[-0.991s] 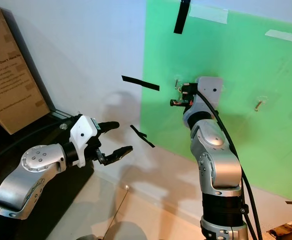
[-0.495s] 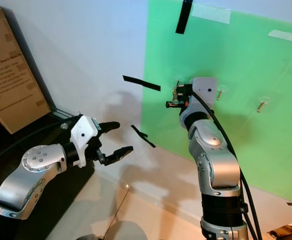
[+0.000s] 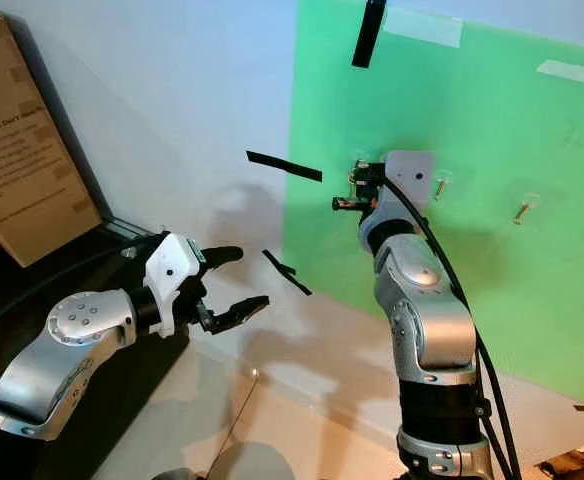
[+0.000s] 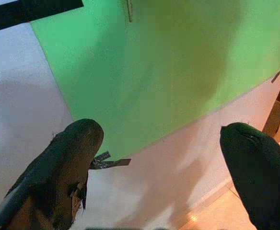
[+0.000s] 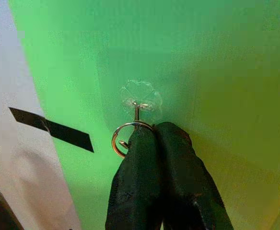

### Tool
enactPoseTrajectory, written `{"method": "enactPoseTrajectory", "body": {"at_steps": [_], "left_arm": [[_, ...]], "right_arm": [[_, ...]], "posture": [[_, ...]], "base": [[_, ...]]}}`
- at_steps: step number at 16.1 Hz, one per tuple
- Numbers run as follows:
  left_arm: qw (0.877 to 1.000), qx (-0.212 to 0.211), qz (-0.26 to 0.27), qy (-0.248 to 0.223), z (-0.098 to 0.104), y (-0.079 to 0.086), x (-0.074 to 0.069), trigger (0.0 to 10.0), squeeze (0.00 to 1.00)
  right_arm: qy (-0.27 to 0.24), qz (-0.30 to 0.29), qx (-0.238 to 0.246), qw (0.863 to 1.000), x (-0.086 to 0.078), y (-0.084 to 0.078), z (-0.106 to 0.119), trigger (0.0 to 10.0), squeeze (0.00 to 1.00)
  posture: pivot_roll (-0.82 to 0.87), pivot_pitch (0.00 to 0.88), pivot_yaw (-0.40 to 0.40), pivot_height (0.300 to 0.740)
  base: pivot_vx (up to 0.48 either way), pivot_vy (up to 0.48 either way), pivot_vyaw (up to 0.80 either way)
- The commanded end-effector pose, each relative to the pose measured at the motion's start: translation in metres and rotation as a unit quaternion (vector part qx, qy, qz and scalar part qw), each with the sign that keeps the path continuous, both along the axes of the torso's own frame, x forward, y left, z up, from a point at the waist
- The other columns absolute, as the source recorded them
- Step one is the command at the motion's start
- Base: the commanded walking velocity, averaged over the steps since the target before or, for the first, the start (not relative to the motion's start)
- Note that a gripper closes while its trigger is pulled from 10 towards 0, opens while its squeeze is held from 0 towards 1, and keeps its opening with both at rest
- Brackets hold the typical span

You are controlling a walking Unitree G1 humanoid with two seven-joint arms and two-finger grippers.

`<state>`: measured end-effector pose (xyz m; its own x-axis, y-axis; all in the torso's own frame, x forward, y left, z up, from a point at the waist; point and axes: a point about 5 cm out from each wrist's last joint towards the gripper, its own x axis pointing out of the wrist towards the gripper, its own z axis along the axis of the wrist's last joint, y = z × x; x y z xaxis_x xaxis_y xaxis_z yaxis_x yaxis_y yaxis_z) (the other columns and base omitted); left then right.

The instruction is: Hang keys on a hook

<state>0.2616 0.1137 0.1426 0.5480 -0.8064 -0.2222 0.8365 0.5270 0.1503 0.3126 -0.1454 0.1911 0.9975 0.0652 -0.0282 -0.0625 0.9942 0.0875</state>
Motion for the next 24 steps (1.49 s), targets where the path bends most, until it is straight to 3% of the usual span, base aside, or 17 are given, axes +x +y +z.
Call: {"method": "enactPoseTrajectory", "body": {"at_steps": [1, 6, 12, 13, 14, 17, 20, 24], "left_arm": [[1.000, 0.003, -0.006, -0.007, 0.004, -0.003, 0.000, 10.0, 0.00], [1.000, 0.003, -0.004, -0.005, 0.003, -0.004, 0.001, 10.0, 0.00], [1.000, 0.006, -0.005, -0.008, 0.002, -0.006, 0.001, 10.0, 0.00], [1.000, 0.005, -0.005, -0.009, 0.003, -0.006, 0.002, 10.0, 0.00], [1.000, 0.004, -0.005, -0.011, 0.003, -0.007, 0.002, 10.0, 0.00], [1.000, -0.013, 0.010, -0.024, 0.007, -0.008, 0.005, 10.0, 0.00], [0.999, -0.026, 0.029, -0.033, 0.009, -0.008, 0.007, 10.0, 0.00], [0.993, -0.043, 0.099, -0.047, 0.012, 0.000, 0.018, 10.0, 0.00]], "right_arm": [[0.001, -0.027, 0.003, 1.000, 0.003, -0.009, 0.003, 10.0, 0.00], [0.081, -0.026, -0.042, 0.995, 0.005, -0.003, -0.025, 10.0, 0.00], [0.091, -0.028, -0.030, 0.995, 0.006, 0.001, -0.031, 10.0, 0.00], [0.085, -0.031, -0.017, 0.996, 0.007, 0.000, -0.030, 10.0, 0.12], [0.078, -0.032, -0.007, 0.996, 0.007, -0.001, -0.029, 10.0, 1.00], [0.045, -0.038, -0.019, 0.998, 0.003, -0.006, -0.024, 10.0, 1.00], [0.019, -0.025, -0.001, 1.000, -0.005, -0.010, -0.019, 10.0, 1.00], [-0.023, -0.020, 0.048, 0.998, -0.026, -0.017, -0.020, 10.0, 1.00]], "posture": [[0.00, 0.000, -0.038, 0.740], [0.00, 0.000, -0.048, 0.740], [0.01, 0.000, -0.055, 0.740], [0.01, 0.000, -0.056, 0.740], [0.01, 0.000, -0.056, 0.740], [0.01, 0.000, -0.054, 0.740], [0.00, 0.000, -0.050, 0.740], [-0.02, 0.000, -0.029, 0.740]], "base": [[0.000, 0.000, 0.00], [0.000, 0.000, 0.00], [0.000, 0.000, 0.00], [0.000, 0.000, 0.00], [0.000, 0.000, 0.00], [0.000, 0.000, 0.00], [0.000, 0.000, 0.00], [0.000, 0.000, 0.00]]}}
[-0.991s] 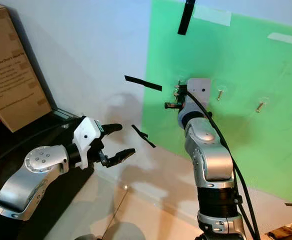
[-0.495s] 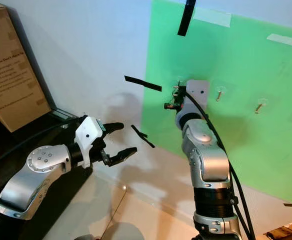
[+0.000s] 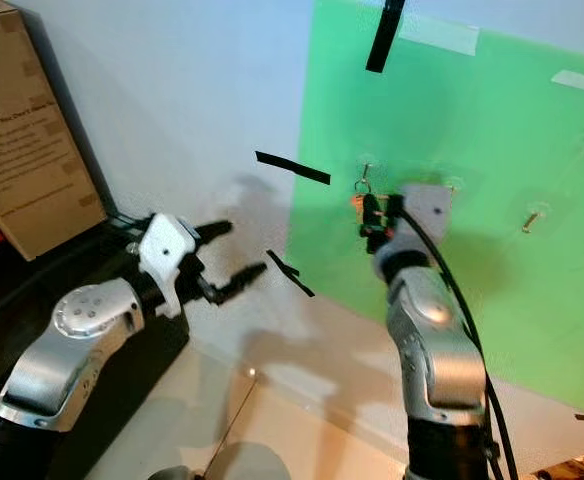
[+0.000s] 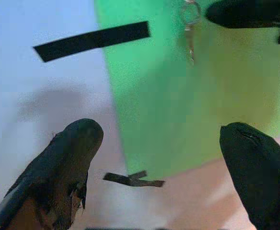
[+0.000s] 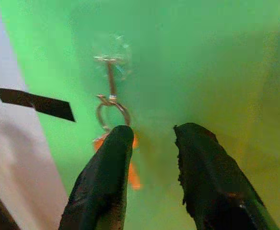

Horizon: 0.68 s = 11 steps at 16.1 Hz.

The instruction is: Hang keys on a hook

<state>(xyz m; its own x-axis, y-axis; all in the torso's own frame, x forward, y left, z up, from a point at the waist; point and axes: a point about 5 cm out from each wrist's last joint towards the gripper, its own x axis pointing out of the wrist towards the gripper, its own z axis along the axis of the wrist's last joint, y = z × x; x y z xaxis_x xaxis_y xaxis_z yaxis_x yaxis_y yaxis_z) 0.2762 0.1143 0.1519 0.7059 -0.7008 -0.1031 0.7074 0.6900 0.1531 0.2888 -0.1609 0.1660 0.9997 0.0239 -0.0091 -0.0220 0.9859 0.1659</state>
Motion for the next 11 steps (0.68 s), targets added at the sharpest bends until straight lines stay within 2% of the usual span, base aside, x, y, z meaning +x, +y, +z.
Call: {"method": "enactPoseTrajectory", "body": {"at_steps": [1, 2, 3, 5, 7, 9, 10, 11], "left_arm": [[1.000, -0.002, 0.016, -0.010, 0.003, 0.001, 0.004, 10.0, 0.00], [0.999, -0.008, 0.039, -0.010, 0.004, 0.005, 0.007, 10.0, 0.00], [0.997, -0.007, 0.072, -0.013, 0.003, 0.011, 0.008, 10.0, 0.00], [0.993, 0.008, 0.117, -0.029, 0.001, 0.019, 0.008, 10.0, 0.00], [0.985, 0.011, 0.172, -0.024, -0.004, 0.031, 0.005, 10.0, 0.00], [0.979, 0.069, 0.191, -0.020, -0.019, 0.042, -0.001, 10.0, 0.00], [0.977, 0.085, 0.195, -0.016, -0.026, 0.044, -0.001, 10.0, 0.00], [0.976, 0.083, 0.202, -0.011, -0.029, 0.044, -0.001, 10.0, 0.00]], "right_arm": [[-0.020, -0.002, 0.019, 1.000, -0.004, -0.002, 0.004, 10.0, 1.00], [-0.024, -0.005, 0.038, 0.999, -0.007, -0.003, 0.001, 10.0, 1.00], [-0.027, -0.001, 0.043, 0.999, -0.011, -0.001, -0.002, 10.0, 1.00], [-0.014, 0.009, 0.020, 1.000, -0.016, 0.003, -0.014, 10.0, 1.00], [0.004, 0.021, 0.028, 0.999, -0.023, 0.006, -0.027, 10.0, 1.00], [0.039, 0.028, 0.037, 0.998, -0.033, 0.007, -0.044, 10.0, 1.00], [0.053, 0.035, 0.034, 0.997, -0.035, 0.010, -0.052, 10.0, 1.00], [0.053, 0.037, 0.023, 0.998, -0.035, 0.012, -0.055, 10.0, 1.00]], "posture": [[-0.02, 0.000, -0.024, 0.740], [-0.02, 0.000, -0.024, 0.740], [-0.04, 0.000, -0.008, 0.740], [-0.04, 0.000, -0.002, 0.740], [-0.04, 0.000, 0.002, 0.740], [-0.05, 0.000, 0.013, 0.740], [-0.06, 0.000, 0.024, 0.740], [-0.06, 0.000, 0.028, 0.740]], "base": [[0.000, 0.000, 0.00], [0.000, 0.000, 0.00], [0.000, 0.000, 0.80], [0.000, 0.000, 0.80], [0.000, 0.000, 0.80], [0.000, 0.000, 0.80], [0.000, 0.000, 0.80], [0.000, 0.000, 0.80]]}}
